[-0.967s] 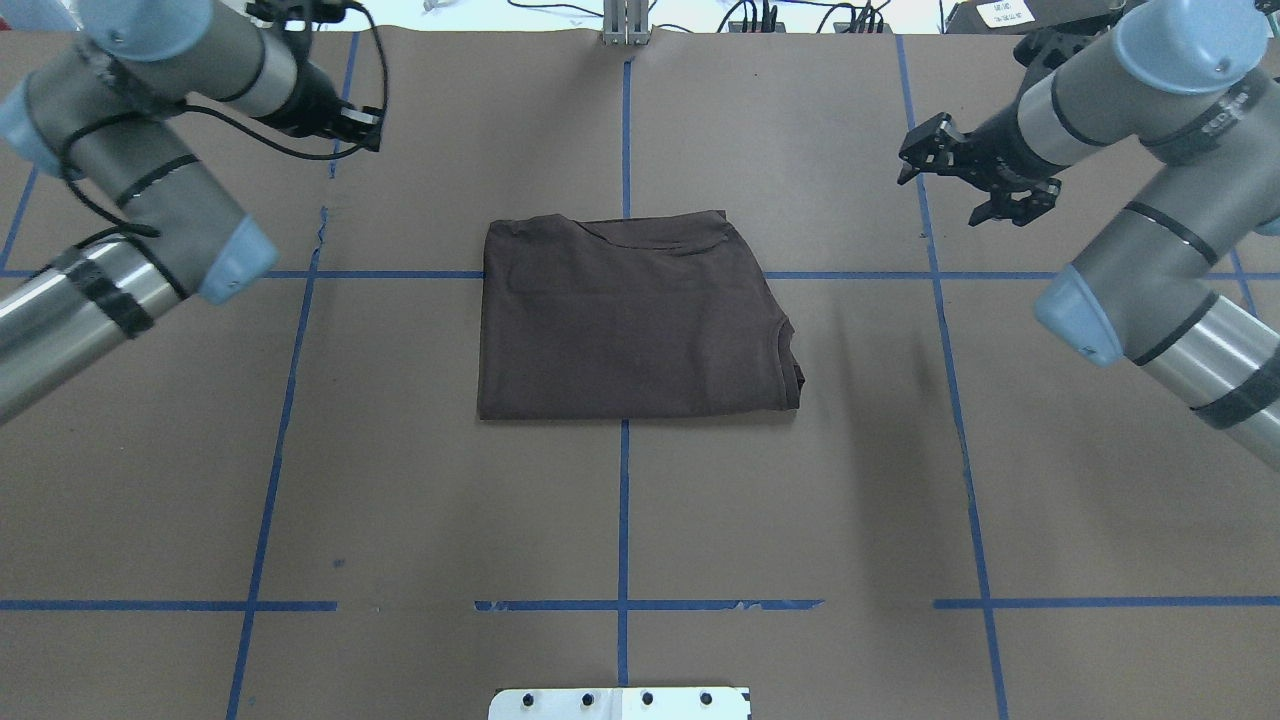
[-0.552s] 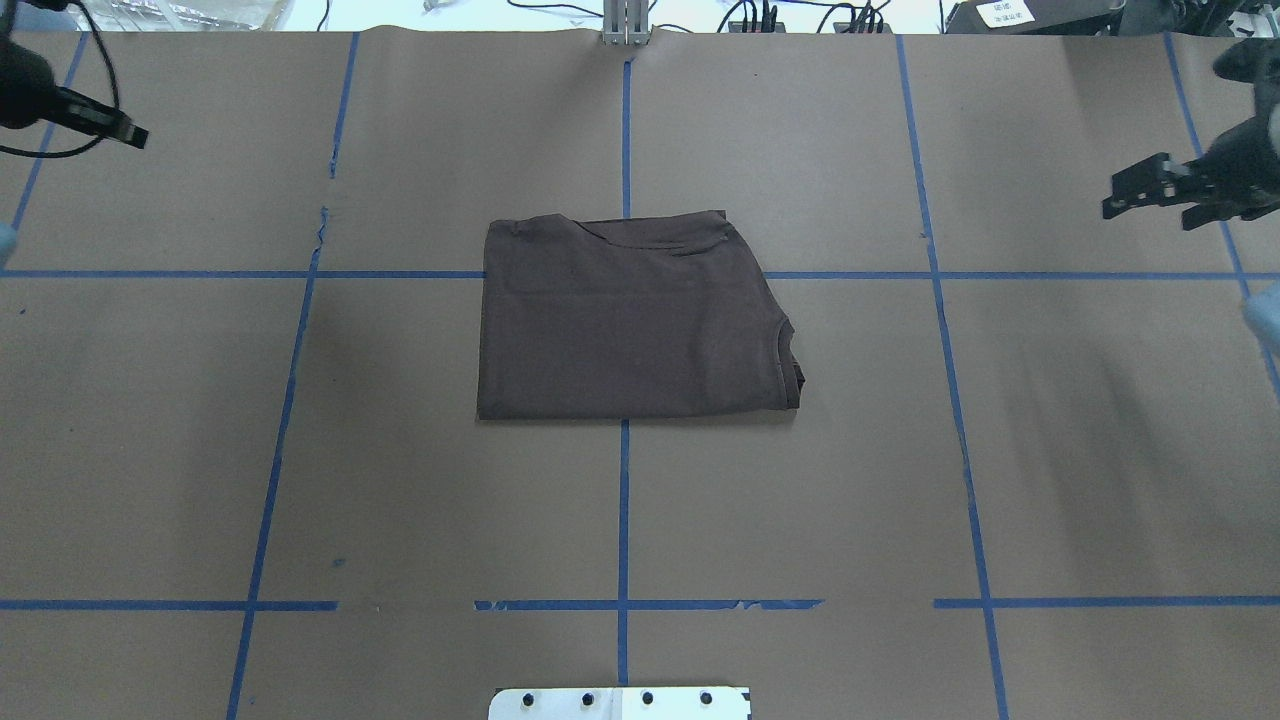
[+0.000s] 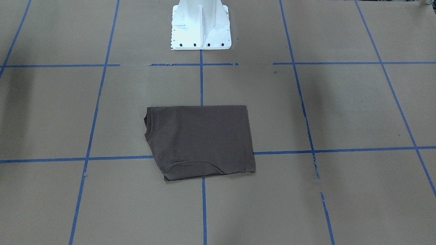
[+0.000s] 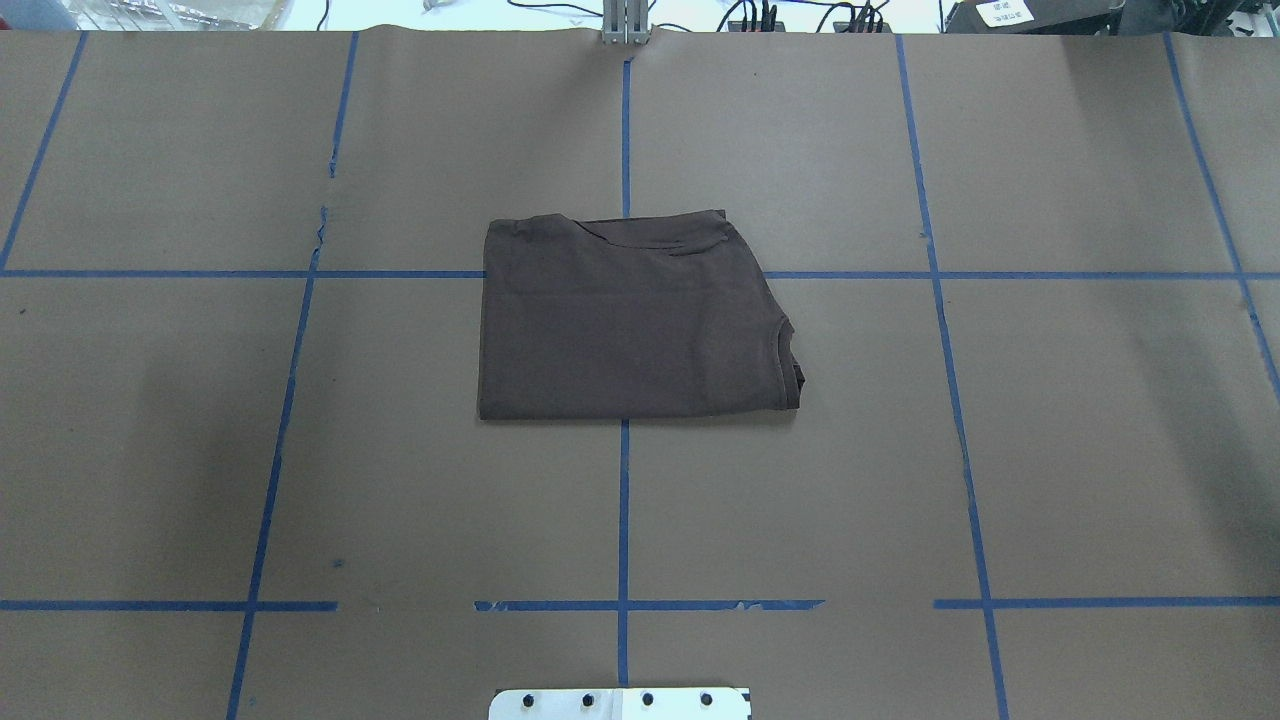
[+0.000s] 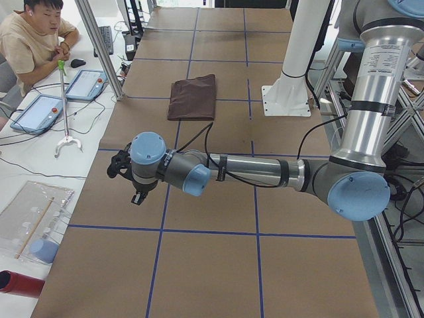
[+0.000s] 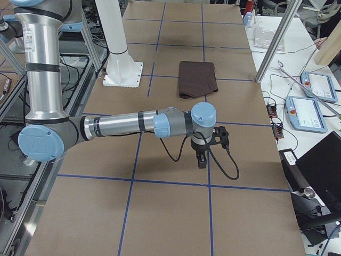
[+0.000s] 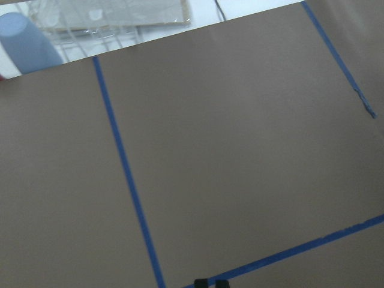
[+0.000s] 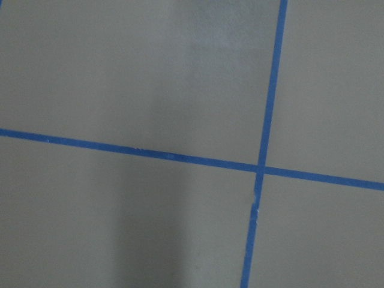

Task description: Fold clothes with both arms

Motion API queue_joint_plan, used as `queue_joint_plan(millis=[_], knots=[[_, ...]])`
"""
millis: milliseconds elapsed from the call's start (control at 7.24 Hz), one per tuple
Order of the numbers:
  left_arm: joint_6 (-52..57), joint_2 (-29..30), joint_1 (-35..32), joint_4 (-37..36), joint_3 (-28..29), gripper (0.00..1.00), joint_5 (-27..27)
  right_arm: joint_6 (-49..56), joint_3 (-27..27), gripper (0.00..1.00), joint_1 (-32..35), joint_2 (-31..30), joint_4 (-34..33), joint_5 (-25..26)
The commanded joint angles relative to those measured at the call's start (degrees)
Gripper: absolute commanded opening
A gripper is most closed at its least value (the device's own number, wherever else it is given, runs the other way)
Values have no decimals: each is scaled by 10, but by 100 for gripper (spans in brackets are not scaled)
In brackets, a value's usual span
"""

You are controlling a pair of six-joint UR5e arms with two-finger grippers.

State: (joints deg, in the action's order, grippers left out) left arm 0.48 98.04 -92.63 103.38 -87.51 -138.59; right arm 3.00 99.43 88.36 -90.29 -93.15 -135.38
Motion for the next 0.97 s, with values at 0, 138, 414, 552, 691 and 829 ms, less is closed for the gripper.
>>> queue_joint_plan(millis=[0,138,414,552,691,829], knots=[[35,-109,-16,-139,-117,100,1,24,19,100,9,-12,-42,-7],[30,-131,-6,-136,-140,100,43,18,17,100,9,-8,-42,-9],[35,-140,5,-181,-165,100,70,18,17,100,6,-8,-40,-7],[33,-145,7,-179,-169,100,68,18,16,100,5,-9,-39,-4],[33,-145,7,-178,-174,100,68,19,14,100,4,-13,-39,-3],[33,-145,7,-177,-173,100,65,20,13,100,0,-15,-39,-2]])
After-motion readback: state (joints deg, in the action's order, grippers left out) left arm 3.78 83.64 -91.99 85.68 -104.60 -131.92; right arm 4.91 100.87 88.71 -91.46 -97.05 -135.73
